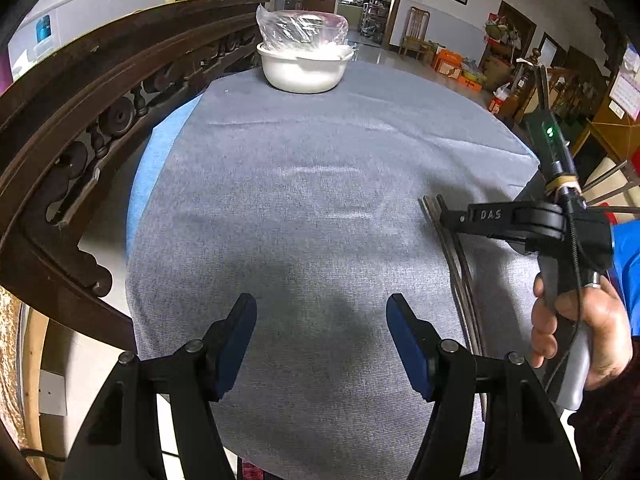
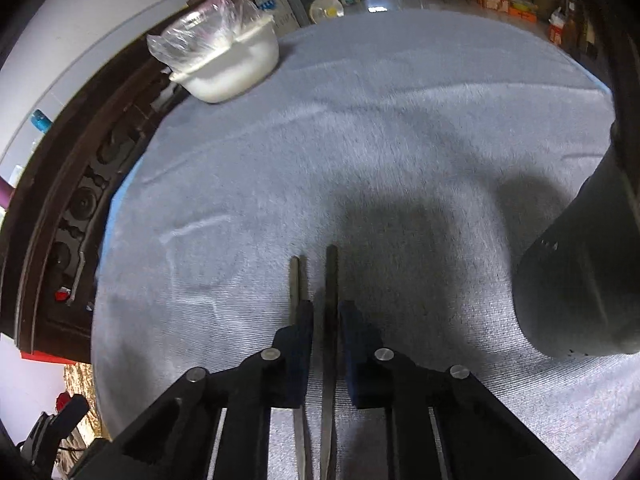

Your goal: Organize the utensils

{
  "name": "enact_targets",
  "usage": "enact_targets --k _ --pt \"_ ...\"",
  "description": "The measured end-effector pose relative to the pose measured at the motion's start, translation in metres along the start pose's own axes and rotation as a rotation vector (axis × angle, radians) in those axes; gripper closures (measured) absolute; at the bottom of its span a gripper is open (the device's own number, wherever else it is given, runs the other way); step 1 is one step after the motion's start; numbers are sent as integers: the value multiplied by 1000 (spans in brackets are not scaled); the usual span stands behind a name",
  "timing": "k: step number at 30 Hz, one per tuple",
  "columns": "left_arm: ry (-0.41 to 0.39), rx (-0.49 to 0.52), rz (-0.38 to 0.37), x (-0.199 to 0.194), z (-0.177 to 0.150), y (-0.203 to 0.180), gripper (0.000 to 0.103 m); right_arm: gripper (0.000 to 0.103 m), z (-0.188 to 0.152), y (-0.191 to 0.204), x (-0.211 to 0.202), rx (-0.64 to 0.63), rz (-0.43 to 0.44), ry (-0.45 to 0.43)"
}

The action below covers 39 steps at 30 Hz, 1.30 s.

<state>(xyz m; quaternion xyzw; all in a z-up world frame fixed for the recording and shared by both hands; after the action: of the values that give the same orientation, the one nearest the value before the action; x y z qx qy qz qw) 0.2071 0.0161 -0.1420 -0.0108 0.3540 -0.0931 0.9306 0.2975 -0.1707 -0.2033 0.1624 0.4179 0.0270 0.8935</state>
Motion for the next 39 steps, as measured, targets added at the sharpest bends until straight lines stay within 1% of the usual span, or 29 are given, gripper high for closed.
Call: enact_targets --k 2,8,11,17,20,23,27,28,29,30,31,33,34,35,37,38,39 --pt "-1 5 4 0 1 1 35 93 -2 -5 2 2 -16 2" --pt "10 -4 -7 3 3 1 35 94 0 -22 -5 -32 -70 -23" --pt "8 -1 -8 4 5 -1 35 93 0 -30 -8 -79 -97 -30" --pt "23 3 -27 8 7 -10 35 97 -7 -33 -19 -130 -95 -43" --pt "34 8 -45 11 10 -16 35 97 -9 -33 -33 -120 -69 -81" --pt "52 1 -83 18 19 -25 35 97 -9 -33 -49 -108 -46 -121" --pt "114 -16 -157 43 31 -46 35 97 -8 -40 -66 -74 -25 -155" --pt "125 -17 -176 50 35 -52 36 97 -9 -41 -71 -65 -19 -162" --pt "133 -14 -188 54 37 -57 42 97 -10 -44 -77 -60 -18 -173" --pt "158 -12 -205 64 40 -66 45 97 -11 -46 -82 -57 -16 -180" --pt "175 -18 -213 70 41 -72 50 97 -12 -47 -86 -53 -14 -185" --pt "226 -32 -256 84 43 -90 52 97 -14 -51 -97 -39 -12 -202" --pt "252 -30 -262 90 42 -97 52 96 -14 -53 -102 -33 -11 -209" --pt "277 -33 -251 99 41 -102 53 96 -13 -54 -105 -28 -11 -215" --pt "302 -36 -242 113 42 -110 53 96 -13 -56 -112 -15 -3 -229" --pt "313 -37 -243 118 42 -112 60 96 -12 -56 -117 -12 -2 -239" --pt "331 -47 -230 126 41 -114 64 97 -12 -57 -120 -9 0 -248"
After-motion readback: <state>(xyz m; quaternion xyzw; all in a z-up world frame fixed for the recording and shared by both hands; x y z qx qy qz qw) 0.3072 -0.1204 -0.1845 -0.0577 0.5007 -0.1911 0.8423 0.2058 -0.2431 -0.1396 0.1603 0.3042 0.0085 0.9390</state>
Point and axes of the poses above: each gripper's, at about its wrist camera, not at the fingertips, and x roughly the way its jaws point, y to its left, z to its top, the point moved 9 cm from there along x, roughly the way its jaws point, and after that the axes turned 15 degrees about -y, right-handed, at the moved point
